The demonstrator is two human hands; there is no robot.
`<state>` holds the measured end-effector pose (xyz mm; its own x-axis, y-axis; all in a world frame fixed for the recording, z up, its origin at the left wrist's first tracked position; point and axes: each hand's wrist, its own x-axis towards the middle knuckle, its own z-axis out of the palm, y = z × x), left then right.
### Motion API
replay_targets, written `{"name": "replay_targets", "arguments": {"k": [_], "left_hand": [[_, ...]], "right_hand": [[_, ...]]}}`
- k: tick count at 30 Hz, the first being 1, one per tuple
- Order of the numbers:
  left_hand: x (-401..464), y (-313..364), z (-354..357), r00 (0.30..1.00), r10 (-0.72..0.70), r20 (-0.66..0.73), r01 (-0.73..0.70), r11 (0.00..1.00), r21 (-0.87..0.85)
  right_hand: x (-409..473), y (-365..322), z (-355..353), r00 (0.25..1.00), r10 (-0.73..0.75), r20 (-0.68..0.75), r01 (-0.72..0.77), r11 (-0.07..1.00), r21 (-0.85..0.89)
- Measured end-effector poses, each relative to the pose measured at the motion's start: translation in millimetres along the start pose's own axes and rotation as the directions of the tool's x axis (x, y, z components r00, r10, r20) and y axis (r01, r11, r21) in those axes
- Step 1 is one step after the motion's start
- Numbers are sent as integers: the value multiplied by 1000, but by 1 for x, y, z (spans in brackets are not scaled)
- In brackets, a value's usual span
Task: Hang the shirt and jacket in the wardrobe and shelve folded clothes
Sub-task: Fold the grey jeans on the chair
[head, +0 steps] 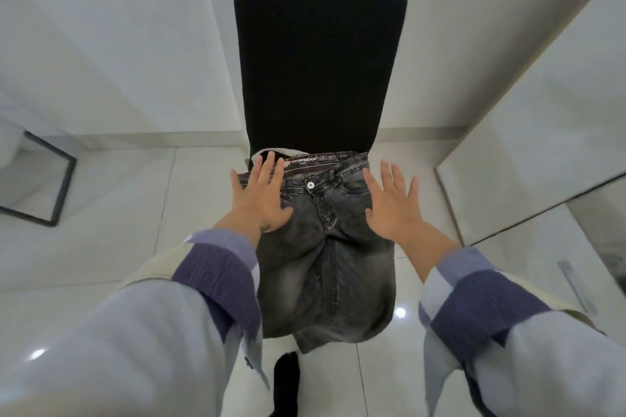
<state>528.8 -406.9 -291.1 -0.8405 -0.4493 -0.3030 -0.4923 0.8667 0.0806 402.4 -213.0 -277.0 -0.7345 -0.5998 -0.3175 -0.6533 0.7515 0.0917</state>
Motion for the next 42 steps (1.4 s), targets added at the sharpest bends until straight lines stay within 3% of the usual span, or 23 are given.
{"name": "replay_targets", "arguments": {"k": [8, 17, 25, 32, 35, 37, 40, 42], "left_hand": [[102, -47, 62, 995, -41, 92, 44, 998, -33], [195, -62, 153, 987, -93, 127, 100, 994, -50], [209, -65, 183, 990, -137, -23, 138, 989, 56], [201, -63, 162, 981, -187, -53, 194, 946, 258], [191, -72, 145, 985, -134, -109, 163, 930, 329], [183, -77, 131, 992, -75, -103, 103, 949, 296], [165, -78, 112, 994, -97, -55, 102, 989, 106], [150, -74, 101, 996, -88, -30, 90, 994, 66]], "right_hand": [[124, -20, 56, 994, -57, 90, 60, 998, -28], [249, -24, 135, 992, -124, 10, 123, 966, -228], [265, -29, 168, 990, -110, -86, 87, 968, -236], [259, -22, 147, 988, -116, -98, 77, 938, -337], [237, -19, 147, 979, -142, -145, 82, 932, -353], [227, -15, 137, 976, -158, -151, 102, 939, -327], [210, -5, 113, 989, -109, -100, 72, 946, -317], [192, 1, 99, 993, -92, -78, 62, 947, -317]]}}
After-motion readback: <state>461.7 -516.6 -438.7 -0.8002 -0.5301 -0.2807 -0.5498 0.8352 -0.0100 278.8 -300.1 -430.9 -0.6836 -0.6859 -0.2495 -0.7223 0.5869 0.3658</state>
